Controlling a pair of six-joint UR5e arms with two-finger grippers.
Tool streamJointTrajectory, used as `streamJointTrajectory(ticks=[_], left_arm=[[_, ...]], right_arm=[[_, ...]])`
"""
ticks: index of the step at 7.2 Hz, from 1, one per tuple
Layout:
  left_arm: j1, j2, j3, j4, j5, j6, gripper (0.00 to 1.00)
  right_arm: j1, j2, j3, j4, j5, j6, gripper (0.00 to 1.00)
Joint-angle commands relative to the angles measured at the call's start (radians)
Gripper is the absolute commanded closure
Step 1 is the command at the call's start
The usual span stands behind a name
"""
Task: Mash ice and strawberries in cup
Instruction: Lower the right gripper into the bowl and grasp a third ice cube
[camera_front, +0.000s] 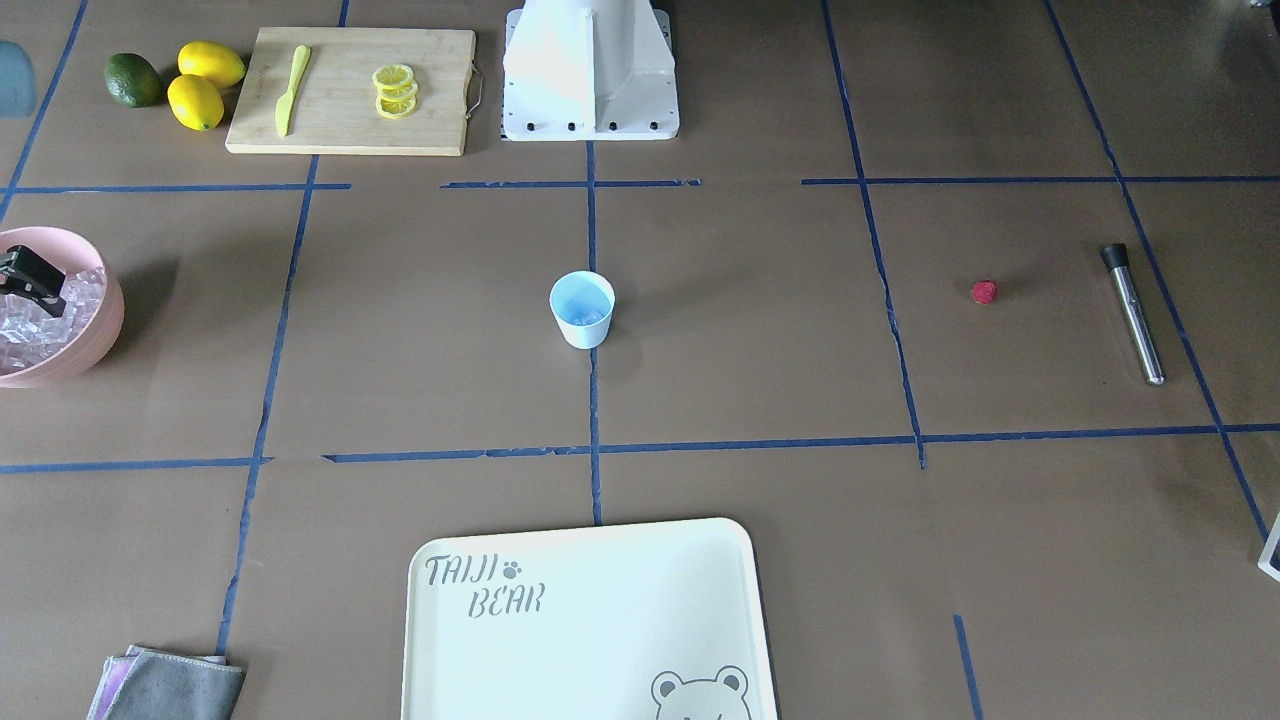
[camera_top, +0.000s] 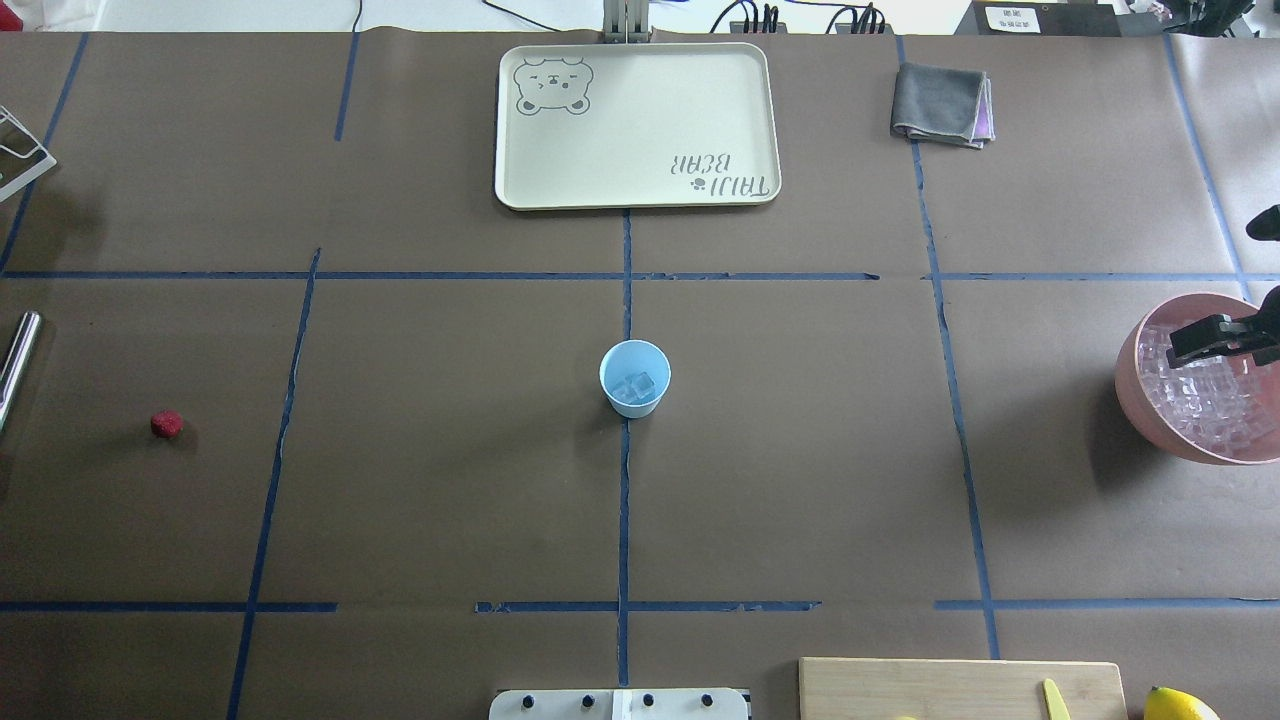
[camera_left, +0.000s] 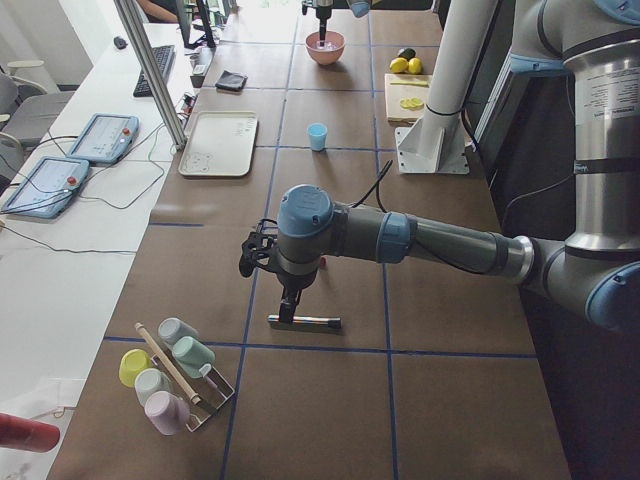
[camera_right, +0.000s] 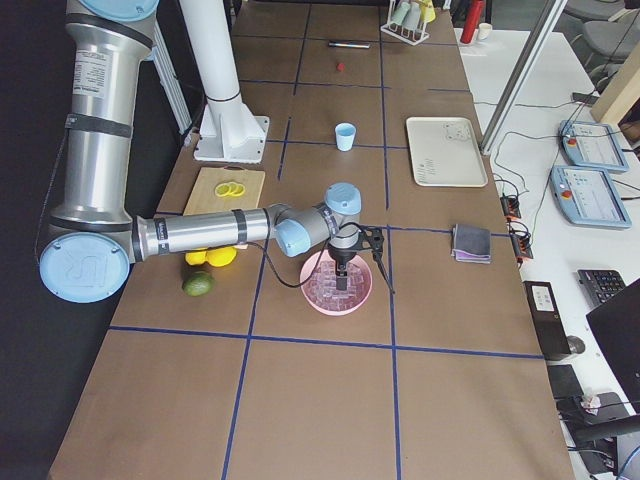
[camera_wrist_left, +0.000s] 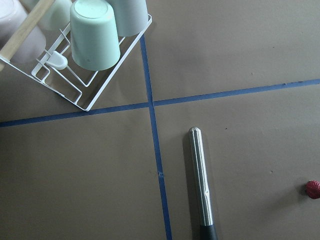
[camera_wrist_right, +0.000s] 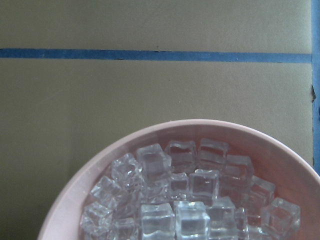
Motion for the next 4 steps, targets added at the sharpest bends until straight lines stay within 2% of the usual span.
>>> streamJointTrajectory(ticks=[1, 4], left_arm=[[0.0, 0.0, -0.001, -0.001, 0.0, 0.0, 0.0], [0.0, 0.0, -0.001, -0.001, 0.0, 0.0, 0.0]], right_arm=[[0.0, 0.012, -0.022, 0.0, -0.003, -0.003, 0.07], [0.0, 0.01, -0.023, 0.0, -0.003, -0.003, 0.35]])
